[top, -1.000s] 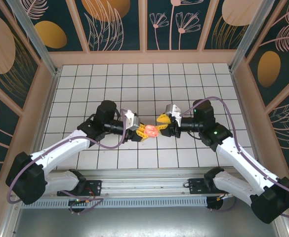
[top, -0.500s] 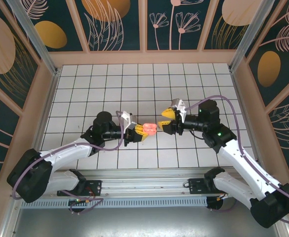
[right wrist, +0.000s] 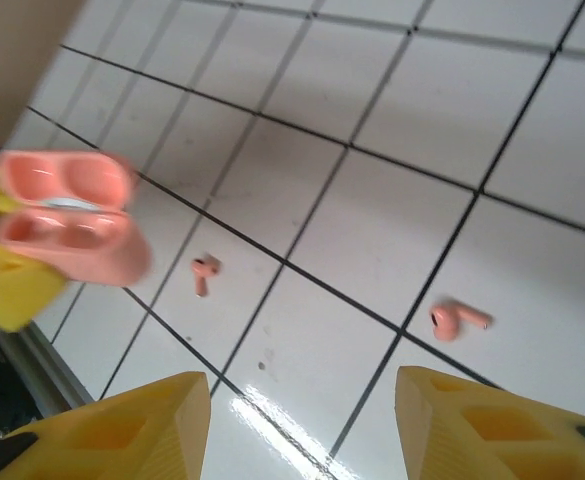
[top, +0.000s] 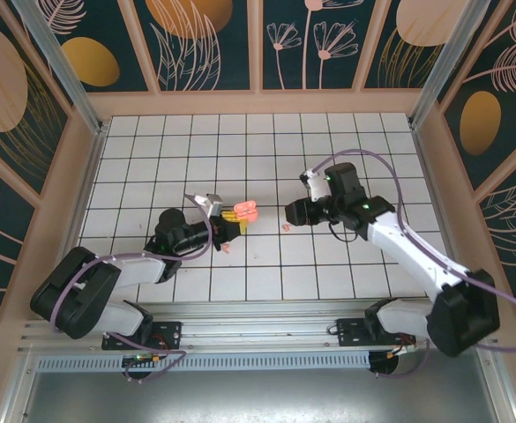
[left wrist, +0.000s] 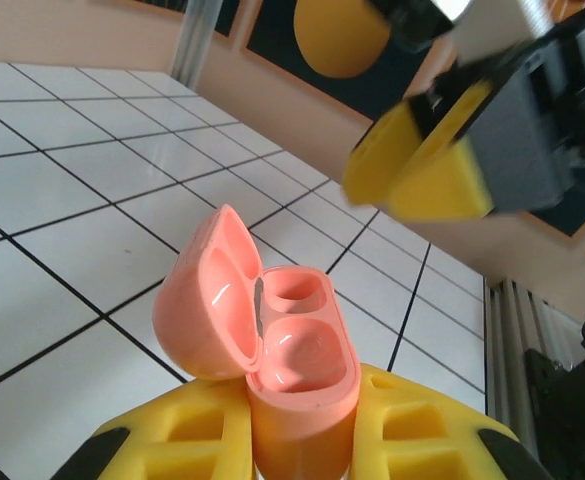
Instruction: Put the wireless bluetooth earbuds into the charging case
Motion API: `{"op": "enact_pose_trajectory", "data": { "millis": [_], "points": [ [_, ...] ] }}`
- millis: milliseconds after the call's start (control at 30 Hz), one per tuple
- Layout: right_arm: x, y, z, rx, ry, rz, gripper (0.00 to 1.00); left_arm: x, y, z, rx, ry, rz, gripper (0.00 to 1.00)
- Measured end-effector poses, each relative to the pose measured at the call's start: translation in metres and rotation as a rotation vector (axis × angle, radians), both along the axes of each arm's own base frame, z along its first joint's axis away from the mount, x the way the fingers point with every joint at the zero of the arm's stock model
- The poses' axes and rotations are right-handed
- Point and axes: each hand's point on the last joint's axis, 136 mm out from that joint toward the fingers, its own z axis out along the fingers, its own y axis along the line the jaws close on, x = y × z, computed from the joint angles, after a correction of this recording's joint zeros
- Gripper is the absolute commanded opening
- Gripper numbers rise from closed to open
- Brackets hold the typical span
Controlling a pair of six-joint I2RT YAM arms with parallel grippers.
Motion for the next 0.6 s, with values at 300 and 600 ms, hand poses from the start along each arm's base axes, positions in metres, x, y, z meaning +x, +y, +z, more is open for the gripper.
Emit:
{"op": "enact_pose_trajectory", "data": {
  "millis": [300, 600],
  "points": [
    [0.032, 0.006, -0.08, -0.125, 0.239, -0.044, 0.5, 0.009, 0.004, 0.003, -0.033, 0.014, 0.056, 0.12],
    [0.056, 0.016, -0.123, -0.169, 0.339, -0.048, 0.48, 0.011, 0.011, -0.007, -0.034, 0.061, 0.105, 0.12]
  ]
}}
